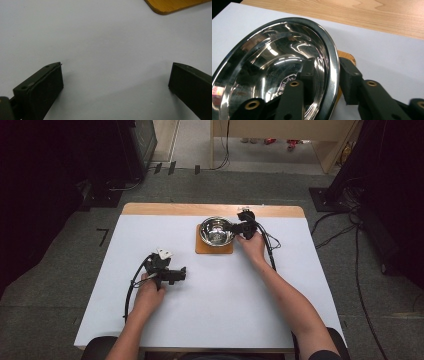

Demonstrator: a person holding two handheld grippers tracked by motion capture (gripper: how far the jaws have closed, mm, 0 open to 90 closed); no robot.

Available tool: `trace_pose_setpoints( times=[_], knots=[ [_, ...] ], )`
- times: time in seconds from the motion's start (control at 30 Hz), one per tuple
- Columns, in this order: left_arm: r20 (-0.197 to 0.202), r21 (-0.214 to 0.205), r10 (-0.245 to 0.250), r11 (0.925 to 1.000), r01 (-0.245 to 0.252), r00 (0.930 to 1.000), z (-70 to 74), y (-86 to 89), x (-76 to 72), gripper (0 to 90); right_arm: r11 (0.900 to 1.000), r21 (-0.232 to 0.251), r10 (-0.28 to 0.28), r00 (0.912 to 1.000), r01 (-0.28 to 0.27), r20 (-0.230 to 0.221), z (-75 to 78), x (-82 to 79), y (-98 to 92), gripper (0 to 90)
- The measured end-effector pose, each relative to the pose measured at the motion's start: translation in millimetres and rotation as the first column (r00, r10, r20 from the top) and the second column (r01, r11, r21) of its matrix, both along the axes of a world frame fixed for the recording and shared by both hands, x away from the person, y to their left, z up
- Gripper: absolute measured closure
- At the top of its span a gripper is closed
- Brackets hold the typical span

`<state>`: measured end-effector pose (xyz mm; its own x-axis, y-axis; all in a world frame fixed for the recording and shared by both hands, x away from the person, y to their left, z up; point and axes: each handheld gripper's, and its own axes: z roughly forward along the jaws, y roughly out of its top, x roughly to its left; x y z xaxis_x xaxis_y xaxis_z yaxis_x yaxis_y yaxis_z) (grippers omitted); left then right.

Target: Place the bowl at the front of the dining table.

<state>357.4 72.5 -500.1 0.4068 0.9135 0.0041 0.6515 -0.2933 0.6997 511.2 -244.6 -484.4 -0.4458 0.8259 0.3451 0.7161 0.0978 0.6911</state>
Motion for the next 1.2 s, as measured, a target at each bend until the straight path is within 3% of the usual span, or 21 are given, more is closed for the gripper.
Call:
trace_pose_setpoints(
  times=[0.13, 0.47, 0.6, 0.67, 0.8, 1.03, 1.2],
  knots=[
    [0.0, 0.0, 0.0, 1.0, 0.0, 1.0, 0.0, 0.0, 0.0, 0.0, 0.9999, 0.007, 0.011, 0.9996, -0.011, 0.027, 4.3, -0.6, -1.4, 55.6],
    [0.0, -0.001, 0.0, 1.0, 0.0, 1.0, 0.0, 0.0, 0.0, 0.0, 0.9996, 0.022, 0.015, 0.9988, -0.016, 0.046, 16.6, -3.8, -2.3, 38.0],
    [0.0, 0.0, 0.0, 1.0, 0.0, 1.0, 0.0, 0.0, 0.0, 0.0, 0.9996, -0.006, 0.026, 0.9977, -0.026, 0.063, 21.7, -6.7, -1.4, 29.5],
    [0.0, 0.0, 0.0, 1.0, 0.0, 1.0, 0.0, 0.0, 0.0, 0.0, 0.999, -0.03, 0.036, 0.9966, -0.034, 0.074, 24.5, -8.8, -0.9, 29.4],
    [0.0, 0.0, 0.0, 1.0, 0.0, 1.0, 0.0, 0.0, -0.1, 0.0, 0.9992, -0.026, 0.032, 0.9963, -0.03, 0.08, 28.3, -11.6, -0.6, 29.3],
    [0.0, 0.0, 0.0, 1.0, 0.0, 1.0, 0.0, 0.0, -0.1, 0.0, 0.9968, -0.067, 0.05, 0.9932, -0.043, 0.105, 33.8, -18.4, 0.4, 28.2],
    [0.0, 0.0, 0.0, 1.0, 0.0, 1.0, 0.0, 0.0, -0.1, 0.0, 0.9954, -0.074, 0.067, 0.9936, -0.06, 0.091, 37.4, -21.9, -1.0, 27.6]
  ],
)
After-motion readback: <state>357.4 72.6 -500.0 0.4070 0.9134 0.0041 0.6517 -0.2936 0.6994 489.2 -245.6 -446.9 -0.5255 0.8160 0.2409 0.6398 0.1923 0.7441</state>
